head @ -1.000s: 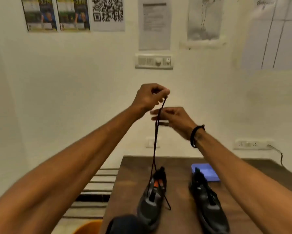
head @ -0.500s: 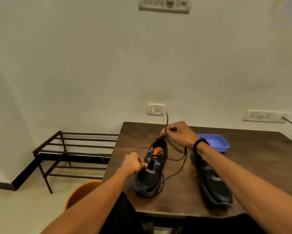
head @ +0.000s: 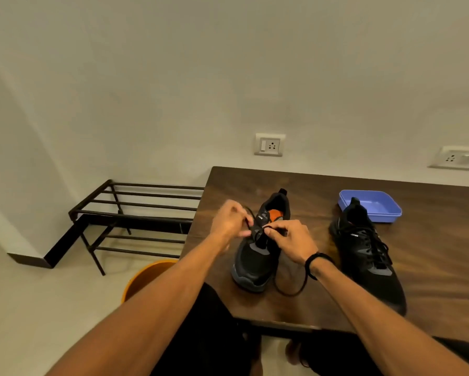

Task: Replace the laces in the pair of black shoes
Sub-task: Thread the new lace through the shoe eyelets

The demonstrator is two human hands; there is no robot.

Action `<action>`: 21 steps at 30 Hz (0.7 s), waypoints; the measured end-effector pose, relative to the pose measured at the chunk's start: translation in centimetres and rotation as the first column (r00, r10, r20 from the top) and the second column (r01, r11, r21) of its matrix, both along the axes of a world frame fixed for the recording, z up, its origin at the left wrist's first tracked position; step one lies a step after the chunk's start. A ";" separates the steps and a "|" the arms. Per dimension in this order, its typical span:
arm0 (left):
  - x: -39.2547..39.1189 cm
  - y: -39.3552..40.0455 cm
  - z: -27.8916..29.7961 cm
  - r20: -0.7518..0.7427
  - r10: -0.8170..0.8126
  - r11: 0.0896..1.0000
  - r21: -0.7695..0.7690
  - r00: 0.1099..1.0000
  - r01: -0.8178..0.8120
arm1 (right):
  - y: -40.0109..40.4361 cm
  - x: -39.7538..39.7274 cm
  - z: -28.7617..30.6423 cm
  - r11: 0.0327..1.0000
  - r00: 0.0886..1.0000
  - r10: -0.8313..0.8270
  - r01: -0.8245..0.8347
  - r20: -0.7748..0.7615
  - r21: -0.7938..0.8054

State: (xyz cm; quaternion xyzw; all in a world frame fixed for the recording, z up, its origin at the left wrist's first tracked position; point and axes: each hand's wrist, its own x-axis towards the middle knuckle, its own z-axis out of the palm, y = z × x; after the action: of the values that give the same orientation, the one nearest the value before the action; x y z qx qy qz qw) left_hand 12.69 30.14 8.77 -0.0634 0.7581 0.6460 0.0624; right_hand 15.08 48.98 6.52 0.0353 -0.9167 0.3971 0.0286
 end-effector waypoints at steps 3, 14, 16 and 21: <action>0.5 -0.2 1.2 0.043 0.037 0.993 0.108 0.998 -0.042 | 0.2 0.0 -0.1 0.996 0.998 -0.006 0.011 0.058 -0.090; -0.2 0.7 14.1 -0.045 -0.409 0.912 -0.070 0.912 0.405 | 2.4 -0.4 17.2 0.874 0.990 0.002 -0.070 -0.142 -0.481; -0.5 1.3 19.7 -0.127 -0.442 0.897 -0.034 0.888 0.441 | 2.8 -0.4 22.7 0.834 0.975 -0.033 -0.093 -0.218 -0.544; -0.8 1.5 29.6 -0.371 -0.313 0.909 0.148 0.874 0.389 | 3.2 -0.4 33.2 0.795 0.927 -0.208 -0.025 -0.311 -0.607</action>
State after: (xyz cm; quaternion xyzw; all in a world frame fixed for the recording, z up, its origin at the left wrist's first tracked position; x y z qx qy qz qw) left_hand 11.91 31.64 38.36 0.1954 0.6806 0.7040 0.0544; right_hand 14.67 52.14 39.77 0.0517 -0.7225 0.6513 0.2262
